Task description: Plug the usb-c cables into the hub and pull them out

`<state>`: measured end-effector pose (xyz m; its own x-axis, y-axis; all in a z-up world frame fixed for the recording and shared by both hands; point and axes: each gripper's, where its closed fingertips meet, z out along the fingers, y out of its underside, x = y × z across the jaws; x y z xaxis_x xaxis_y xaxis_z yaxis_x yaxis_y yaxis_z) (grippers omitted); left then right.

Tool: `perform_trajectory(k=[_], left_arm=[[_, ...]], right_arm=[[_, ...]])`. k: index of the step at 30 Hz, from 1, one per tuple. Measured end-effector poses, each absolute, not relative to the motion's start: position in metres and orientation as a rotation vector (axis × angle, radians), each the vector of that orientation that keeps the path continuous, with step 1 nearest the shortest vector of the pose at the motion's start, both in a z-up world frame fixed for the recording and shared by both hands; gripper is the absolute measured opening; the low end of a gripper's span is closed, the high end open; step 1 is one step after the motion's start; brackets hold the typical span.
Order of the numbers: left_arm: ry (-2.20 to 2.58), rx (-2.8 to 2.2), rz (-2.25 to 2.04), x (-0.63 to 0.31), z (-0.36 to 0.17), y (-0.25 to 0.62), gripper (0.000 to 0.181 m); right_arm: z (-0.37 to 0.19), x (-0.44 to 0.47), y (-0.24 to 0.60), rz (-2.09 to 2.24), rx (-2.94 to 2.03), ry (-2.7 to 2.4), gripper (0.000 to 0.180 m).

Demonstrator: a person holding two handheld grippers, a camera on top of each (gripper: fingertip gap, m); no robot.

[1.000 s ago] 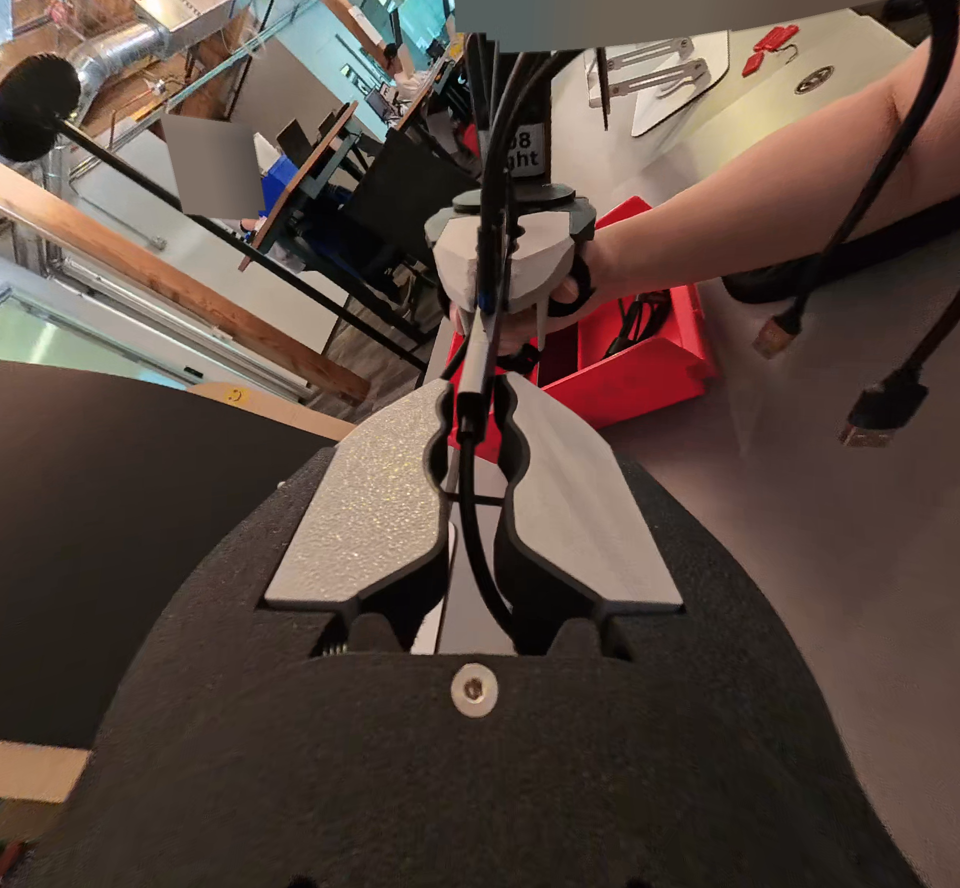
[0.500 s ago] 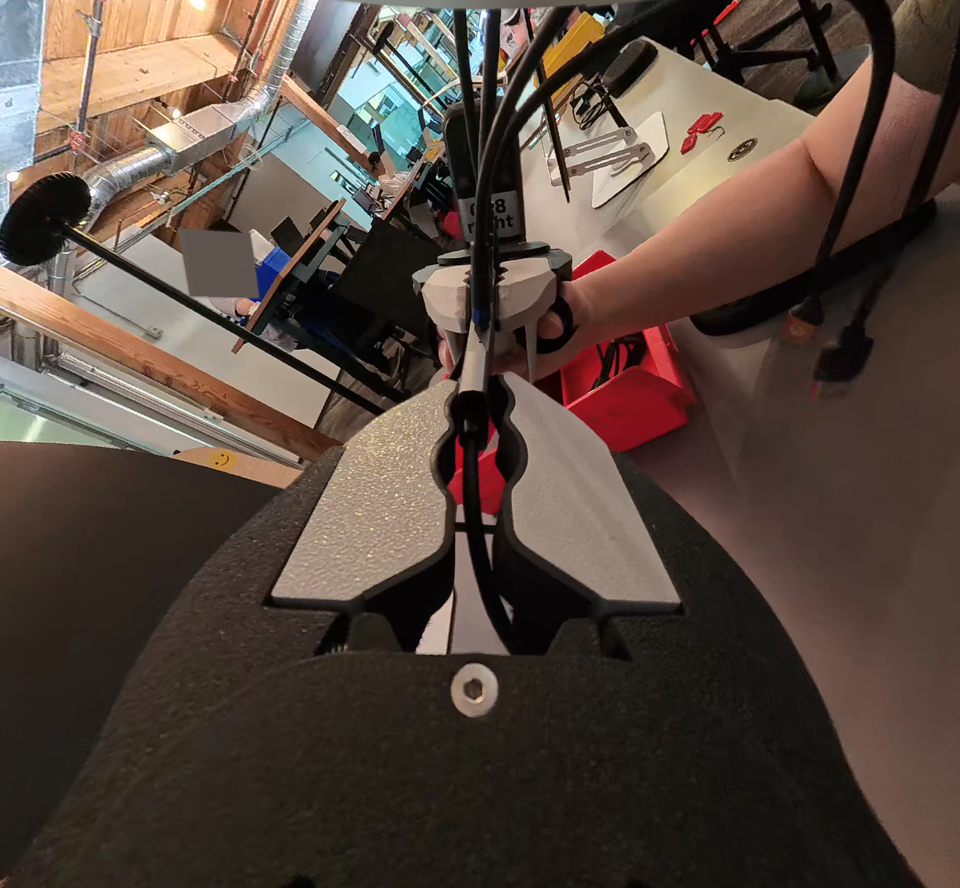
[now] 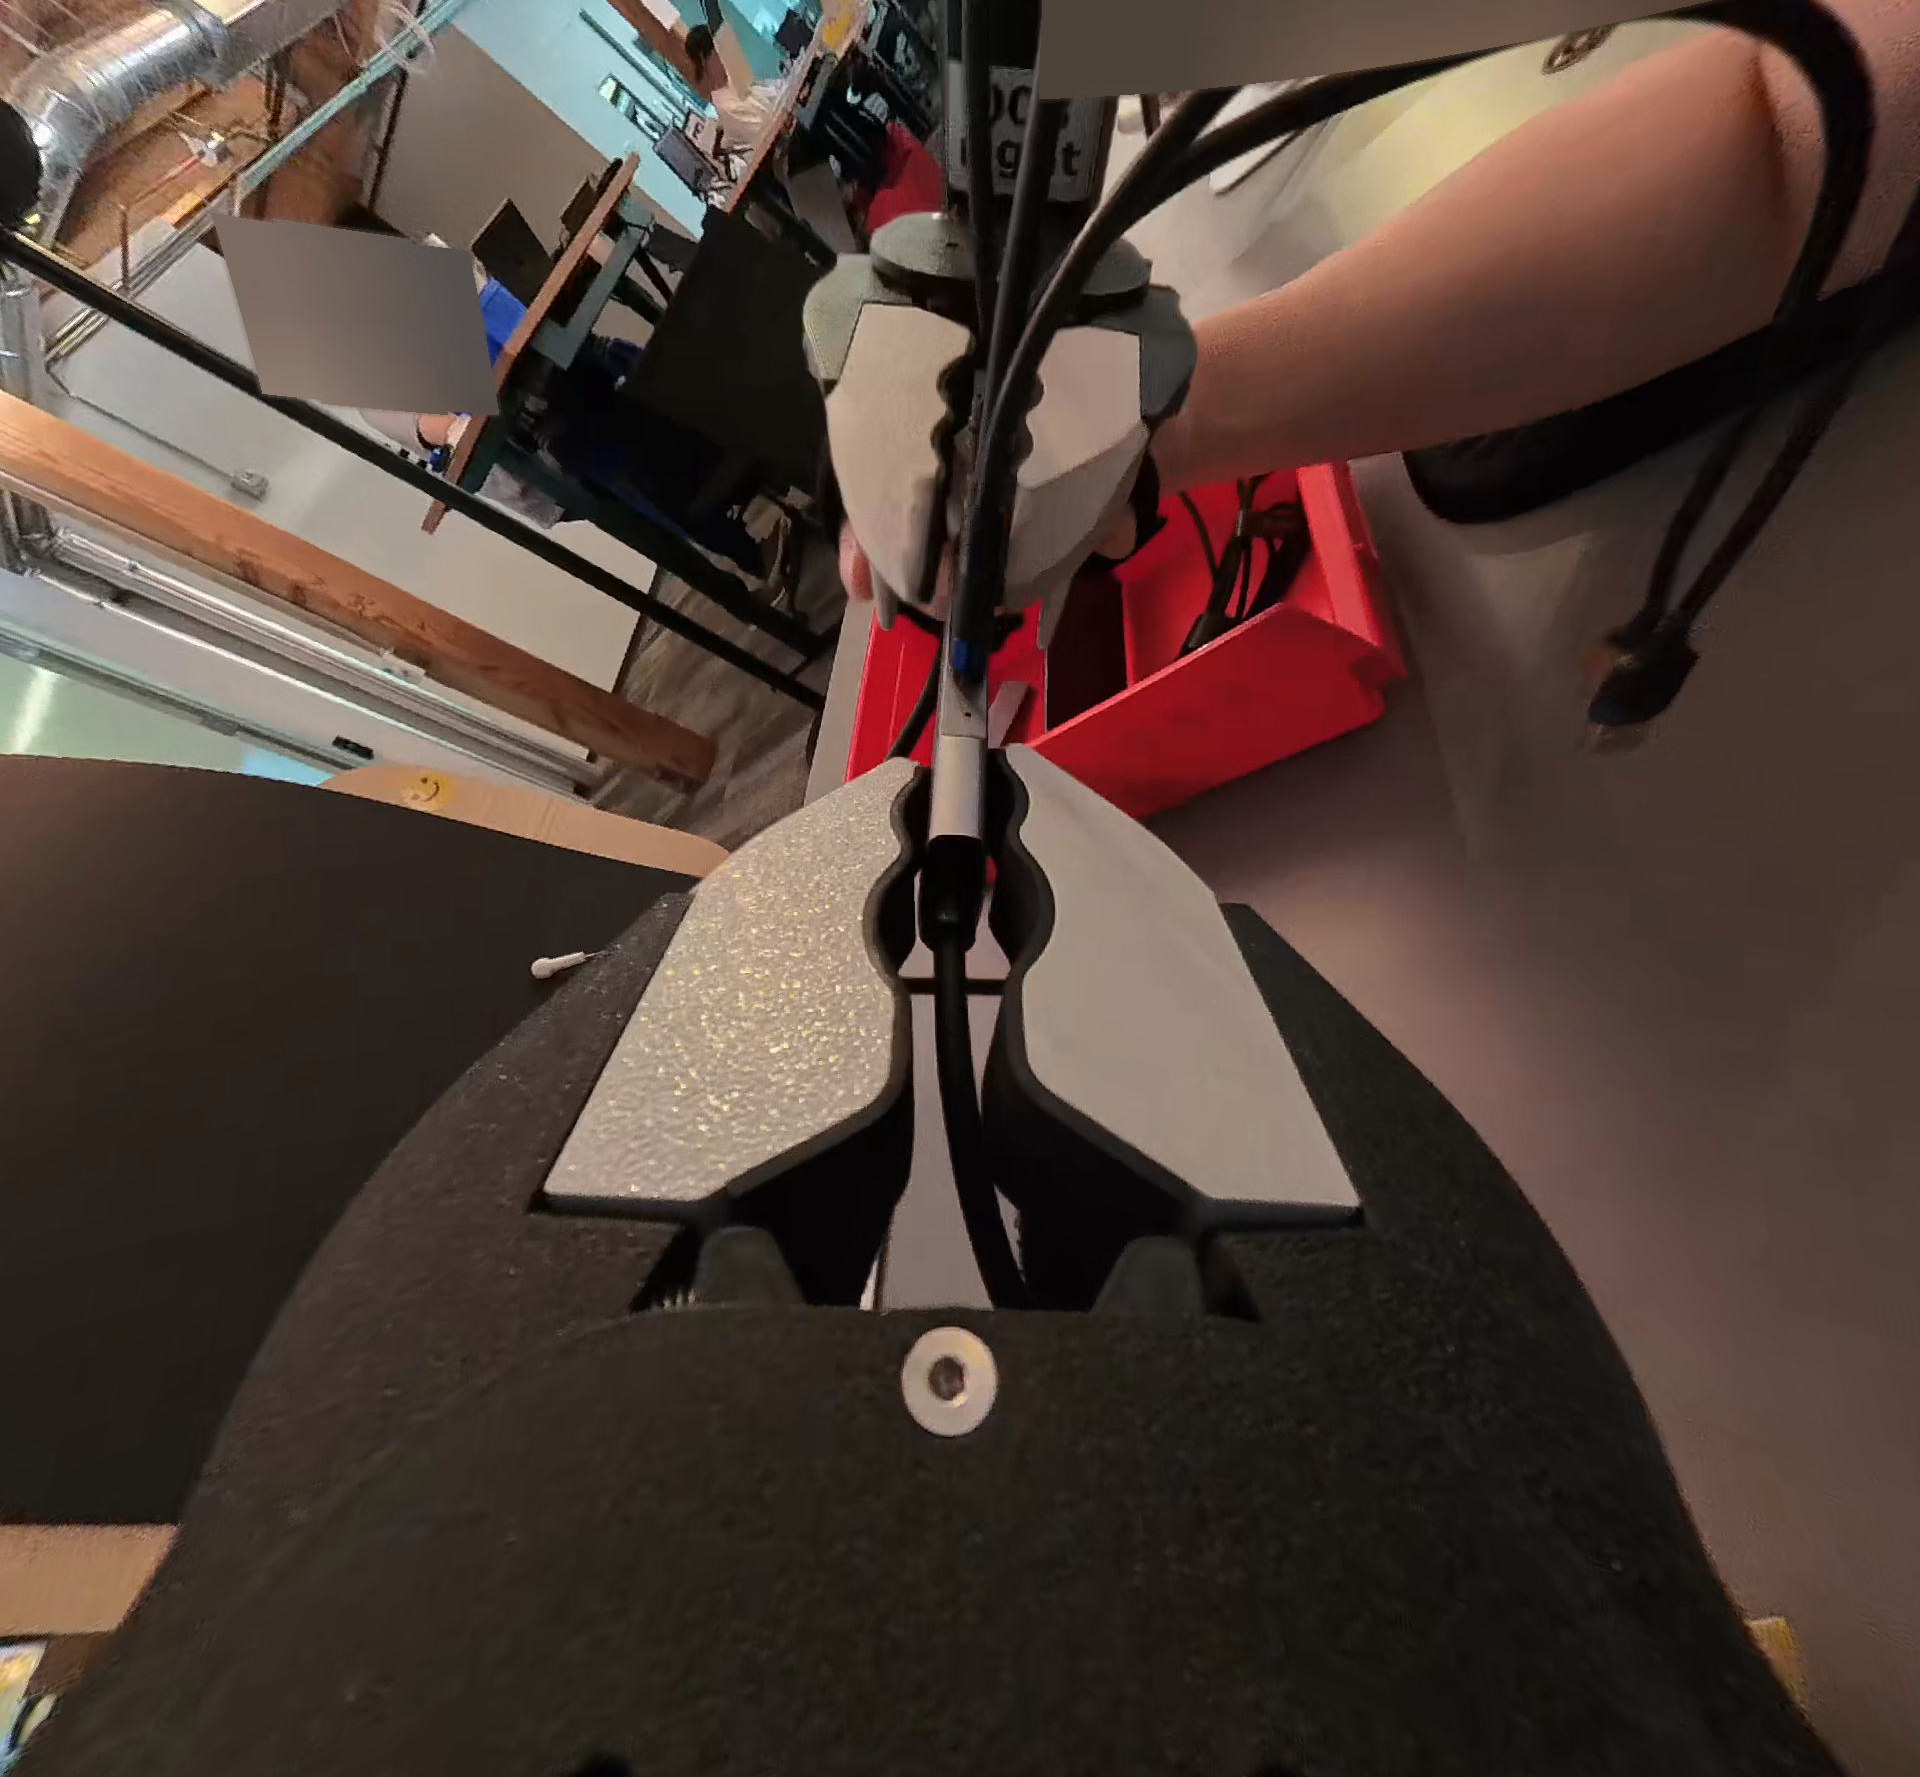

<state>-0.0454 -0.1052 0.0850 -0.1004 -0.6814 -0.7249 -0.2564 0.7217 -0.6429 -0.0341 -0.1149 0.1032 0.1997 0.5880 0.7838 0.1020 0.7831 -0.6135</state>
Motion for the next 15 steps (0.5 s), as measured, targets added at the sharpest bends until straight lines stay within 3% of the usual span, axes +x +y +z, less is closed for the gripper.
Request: perform_trajectory(k=[12, 15], left_arm=[[1.687, -0.749, -0.444, -0.042, 0.083, -0.112, 0.010], [1.634, -0.824, -0.600, -0.047, 0.094, -0.116, 0.021]], right_arm=[[0.090, -0.039, -0.103, 0.010, -0.686, -1.460, 0.011], [0.097, -0.035, -0.099, -0.222, -0.592, -1.420, 0.011]])
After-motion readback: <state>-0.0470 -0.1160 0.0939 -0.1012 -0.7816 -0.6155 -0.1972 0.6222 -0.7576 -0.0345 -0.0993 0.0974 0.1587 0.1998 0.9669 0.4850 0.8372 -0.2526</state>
